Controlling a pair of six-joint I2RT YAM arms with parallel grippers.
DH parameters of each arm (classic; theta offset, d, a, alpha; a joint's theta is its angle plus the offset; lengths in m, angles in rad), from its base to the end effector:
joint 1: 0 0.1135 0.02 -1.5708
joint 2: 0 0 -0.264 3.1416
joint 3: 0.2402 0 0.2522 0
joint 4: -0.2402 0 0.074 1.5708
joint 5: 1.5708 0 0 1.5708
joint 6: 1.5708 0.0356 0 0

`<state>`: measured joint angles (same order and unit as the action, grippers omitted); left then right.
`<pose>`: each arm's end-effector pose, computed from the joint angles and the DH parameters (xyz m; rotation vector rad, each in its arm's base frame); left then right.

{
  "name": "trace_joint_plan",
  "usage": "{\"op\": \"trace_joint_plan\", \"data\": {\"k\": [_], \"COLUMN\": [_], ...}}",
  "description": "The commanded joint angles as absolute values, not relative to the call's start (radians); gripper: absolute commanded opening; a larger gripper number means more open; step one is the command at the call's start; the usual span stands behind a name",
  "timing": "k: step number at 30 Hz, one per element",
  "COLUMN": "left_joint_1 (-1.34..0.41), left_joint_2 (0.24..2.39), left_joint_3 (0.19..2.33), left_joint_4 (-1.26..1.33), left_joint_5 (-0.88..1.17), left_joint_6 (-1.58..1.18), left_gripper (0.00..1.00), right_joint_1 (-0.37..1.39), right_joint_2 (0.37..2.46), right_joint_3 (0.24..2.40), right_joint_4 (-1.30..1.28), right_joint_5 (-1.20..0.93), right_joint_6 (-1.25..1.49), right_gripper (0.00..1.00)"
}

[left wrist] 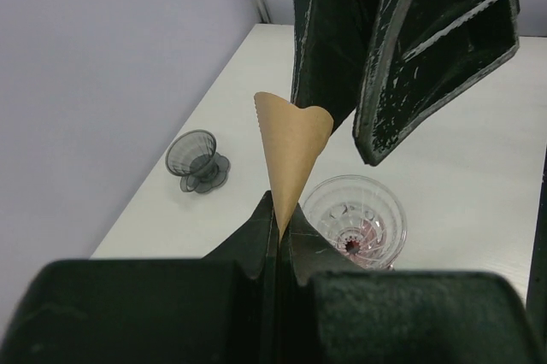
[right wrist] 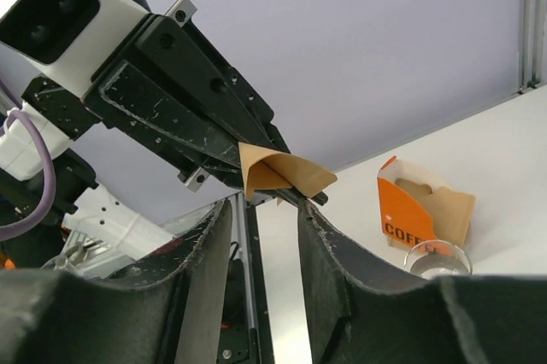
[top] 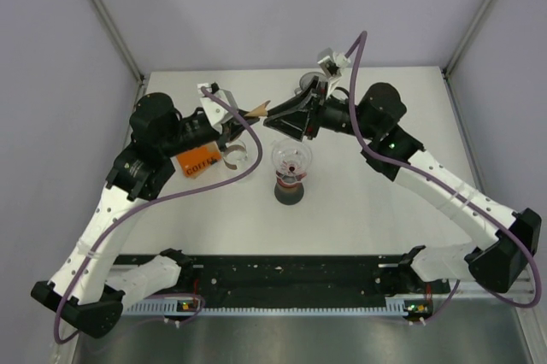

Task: Place the coffee filter in the dripper
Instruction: Place the coffee filter in the coffee dripper.

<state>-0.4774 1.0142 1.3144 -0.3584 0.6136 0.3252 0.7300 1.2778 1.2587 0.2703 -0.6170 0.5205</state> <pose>0.1680 -0.1100 0.4614 1.0548 1.2736 -0.6141 0.2021 0.2085 0.4472 -0.7242 1.3431 1.4296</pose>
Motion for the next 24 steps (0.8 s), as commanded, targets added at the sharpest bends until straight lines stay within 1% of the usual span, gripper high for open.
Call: {"op": "trace_joint_plan", "data": {"k": [1,5,8,10,14,15,17,24], "left_joint_1": [-0.483,-0.483,-0.483,-0.486,-0.486,-0.486,-0.486,-0.486], "left_joint_2": [0.991,0.991,0.992,0.994,0.996,0.996,0.996,0.997], "left_joint_3": [1.308,1.305,1.307,1.307,1.308,1.312,1.312,1.310], "left_joint_4": [-0.311,-0.313,-0.313,-0.314,-0.316,-0.316,-0.316,-0.318], "left_joint_5": [0.634,0.640,0.640,0.640,0.644,0.641,0.638,0.640], "left_joint_6": [0.339,0.344,0.344,0.342,0.341,0.341,0.341,0.337], "left_gripper": [0.00,0.00,0.00,0.00,0.00,0.00,0.00,0.00], "right_joint_1": [0.729,0.729,0.729,0.729,0.729,0.729,0.729,0.729], "right_joint_2": [1.275,1.275,1.284,1.285,1.287,1.289,1.292,1.293], "right_joint_3": [1.322,1.330,1.341,1.342,1.342,1.344,1.351,1.353], "right_joint_4": [0.330,0.333,0.345,0.348,0.336,0.333,0.322,0.293], "right_joint_5": [-0.618,-0.615,-0.638,-0.644,-0.632,-0.630,-0.630,-0.621], "right_joint_6": [0.531,0.525,0.532,0.537,0.535,0.534,0.534,0.528], "right_gripper": [0.34,0.27,0.26,0.23,0.04,0.02,0.00,0.00]}}
